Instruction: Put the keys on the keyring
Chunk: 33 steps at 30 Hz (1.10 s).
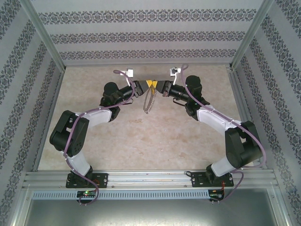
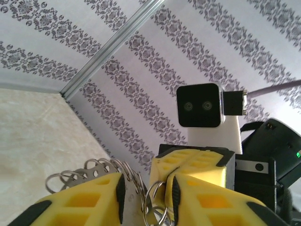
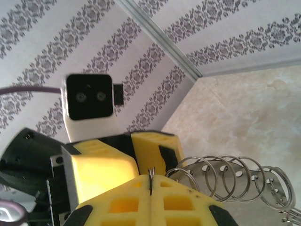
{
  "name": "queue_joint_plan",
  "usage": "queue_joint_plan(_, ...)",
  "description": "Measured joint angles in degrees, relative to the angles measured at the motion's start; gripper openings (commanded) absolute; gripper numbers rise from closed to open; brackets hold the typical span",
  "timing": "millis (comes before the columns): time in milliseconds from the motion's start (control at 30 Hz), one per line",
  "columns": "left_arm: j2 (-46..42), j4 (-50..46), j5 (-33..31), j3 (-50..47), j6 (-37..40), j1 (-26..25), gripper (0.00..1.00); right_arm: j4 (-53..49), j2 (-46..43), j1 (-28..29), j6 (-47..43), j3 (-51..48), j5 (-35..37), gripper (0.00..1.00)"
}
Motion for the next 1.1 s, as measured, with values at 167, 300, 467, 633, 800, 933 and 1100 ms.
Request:
queue_joint_plan(167,-1.4,-4.0,0.2,0.7,3.4,0.0,0.42,-3.6,-0.1,-1.7,-4.3,0.0,-2.7,0.0)
queue_joint_plan(300,-3.2,-9.0,0.8,1.9,7.0,0.2,0.44,-4.7,-0.1,-3.5,-7.2,0.1,-5.0,0.0)
queue_joint_plan(467,-4.8,-17.8,4.3,5.3,13.1,1.0,0.45,-6.6,-0.1,-4.7,-11.0,0.9,-8.3,0.0)
queue_joint_plan(633,-4.8,-27.5,10.7,10.6,19.2,2.5,0.41,-11.4,-0.1,-5.4,-15.7,4.2,-12.2,0.0)
queue_joint_plan(800,-4.0,-31.8,16.9,14.2,22.3,3.6,0.36,-14.7,0.1,-6.6,-18.6,7.6,-16.4,0.0)
queue_joint_plan(933,-1.3,-33.6,20.3,16.8,23.2,3.8,0.33,-16.0,1.5,-7.3,-19.4,9.4,-19.2,0.0)
queue_joint_plan(1100,2.2,-35.0,23.6,19.3,23.2,3.9,0.3,-17.8,3.5,-7.3,-19.8,10.1,-21.0,0.0)
